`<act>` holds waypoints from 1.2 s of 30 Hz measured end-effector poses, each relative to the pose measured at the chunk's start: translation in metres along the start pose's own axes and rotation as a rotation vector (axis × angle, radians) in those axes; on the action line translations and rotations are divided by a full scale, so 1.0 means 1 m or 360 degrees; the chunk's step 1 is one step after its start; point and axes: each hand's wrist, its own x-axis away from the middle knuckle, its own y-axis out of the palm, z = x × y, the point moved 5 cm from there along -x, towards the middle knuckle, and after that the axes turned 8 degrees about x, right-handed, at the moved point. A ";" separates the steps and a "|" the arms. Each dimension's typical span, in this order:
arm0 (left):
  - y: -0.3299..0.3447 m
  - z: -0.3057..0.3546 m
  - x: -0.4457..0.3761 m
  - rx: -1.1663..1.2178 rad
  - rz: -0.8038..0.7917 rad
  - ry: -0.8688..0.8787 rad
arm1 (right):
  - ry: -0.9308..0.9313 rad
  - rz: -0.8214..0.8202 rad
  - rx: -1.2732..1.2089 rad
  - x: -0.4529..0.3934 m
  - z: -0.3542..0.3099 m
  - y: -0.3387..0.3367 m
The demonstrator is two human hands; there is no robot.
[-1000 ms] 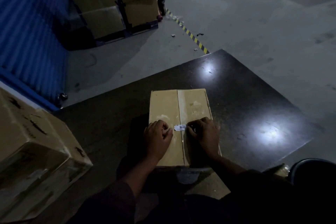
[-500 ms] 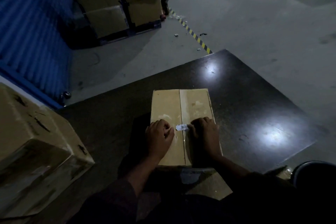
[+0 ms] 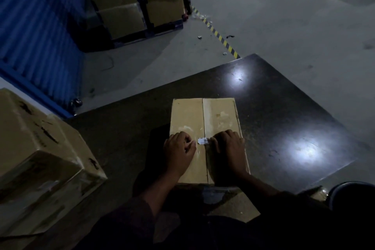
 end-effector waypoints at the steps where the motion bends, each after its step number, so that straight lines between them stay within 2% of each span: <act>1: 0.000 0.000 0.000 0.0003 0.0003 0.0006 | 0.0009 0.0013 -0.0025 0.000 0.001 -0.001; 12: 0.001 -0.001 0.000 -0.0004 0.0021 0.0000 | -0.0009 -0.0102 -0.0097 -0.006 0.002 0.003; 20: 0.000 0.001 0.001 -0.0001 0.0016 0.0012 | -0.0025 -0.0059 -0.0263 -0.006 0.004 0.004; 26: 0.000 0.000 0.000 -0.0028 0.0029 0.0016 | -0.0063 -0.0054 -0.0074 -0.009 -0.003 0.002; 36: -0.001 0.003 0.001 -0.0049 0.0008 -0.0024 | -0.0163 -0.0018 -0.0234 -0.004 -0.004 -0.007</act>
